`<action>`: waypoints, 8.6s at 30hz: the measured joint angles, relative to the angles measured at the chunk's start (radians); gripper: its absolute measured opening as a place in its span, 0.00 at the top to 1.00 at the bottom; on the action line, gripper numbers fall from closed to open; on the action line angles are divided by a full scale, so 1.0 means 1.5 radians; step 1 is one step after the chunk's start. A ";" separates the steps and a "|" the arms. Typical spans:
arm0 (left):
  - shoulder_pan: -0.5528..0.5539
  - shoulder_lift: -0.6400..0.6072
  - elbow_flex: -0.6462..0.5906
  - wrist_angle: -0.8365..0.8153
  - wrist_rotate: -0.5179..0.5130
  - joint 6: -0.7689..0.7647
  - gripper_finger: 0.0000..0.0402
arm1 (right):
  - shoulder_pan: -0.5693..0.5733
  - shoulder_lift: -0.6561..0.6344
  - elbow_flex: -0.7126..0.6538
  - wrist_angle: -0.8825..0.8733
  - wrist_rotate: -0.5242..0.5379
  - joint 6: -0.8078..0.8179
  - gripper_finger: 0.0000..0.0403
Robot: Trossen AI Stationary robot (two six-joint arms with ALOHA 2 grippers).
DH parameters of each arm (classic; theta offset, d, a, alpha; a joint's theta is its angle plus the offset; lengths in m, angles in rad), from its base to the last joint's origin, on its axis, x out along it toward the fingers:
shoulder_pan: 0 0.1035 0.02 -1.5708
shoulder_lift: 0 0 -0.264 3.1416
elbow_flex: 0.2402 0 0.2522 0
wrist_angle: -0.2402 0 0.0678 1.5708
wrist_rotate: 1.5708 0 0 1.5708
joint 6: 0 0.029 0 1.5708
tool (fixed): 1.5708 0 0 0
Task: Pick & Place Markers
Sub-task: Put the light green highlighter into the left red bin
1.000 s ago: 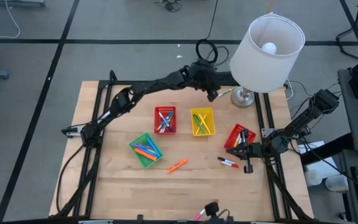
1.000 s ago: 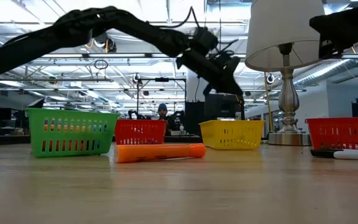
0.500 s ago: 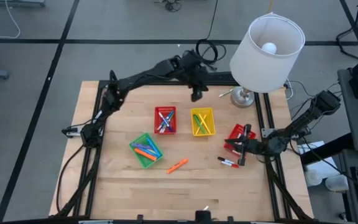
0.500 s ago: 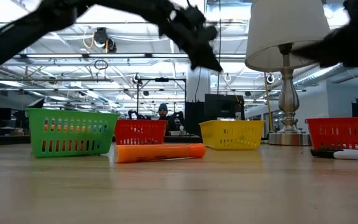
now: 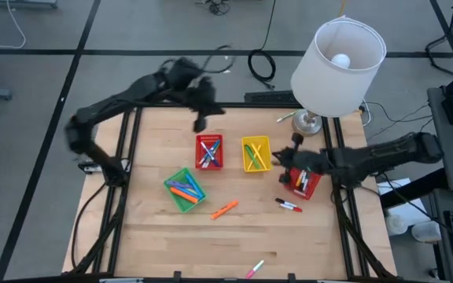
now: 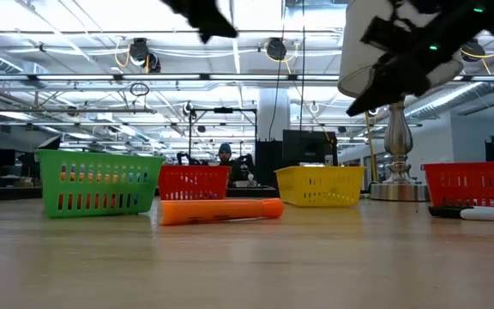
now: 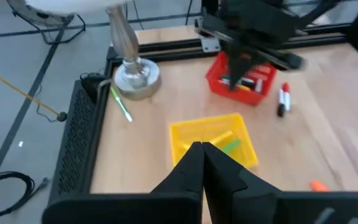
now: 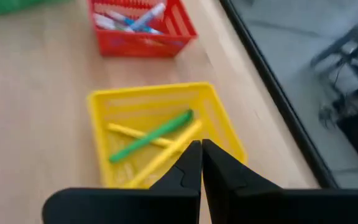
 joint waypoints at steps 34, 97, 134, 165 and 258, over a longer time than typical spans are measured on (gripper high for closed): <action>-0.099 -0.505 -0.771 0.534 0.001 -0.176 0.90 | -0.468 0.524 0.484 -0.494 -0.242 -0.580 0.99; -0.104 -0.505 -0.776 0.544 -0.001 -0.169 0.90 | -0.535 0.656 0.470 -0.360 -0.110 -0.786 0.98; -0.148 -0.505 -0.777 0.542 -0.001 -0.177 0.90 | -0.408 0.656 0.596 -0.285 -0.120 -0.765 1.00; -0.152 -0.505 -0.777 0.524 -0.024 -0.154 0.90 | -0.493 0.656 0.511 -0.239 -0.244 -0.749 0.65; -0.196 -0.505 -0.777 0.479 -0.030 -0.153 0.90 | -0.463 0.625 0.597 -0.625 -0.364 -0.403 0.66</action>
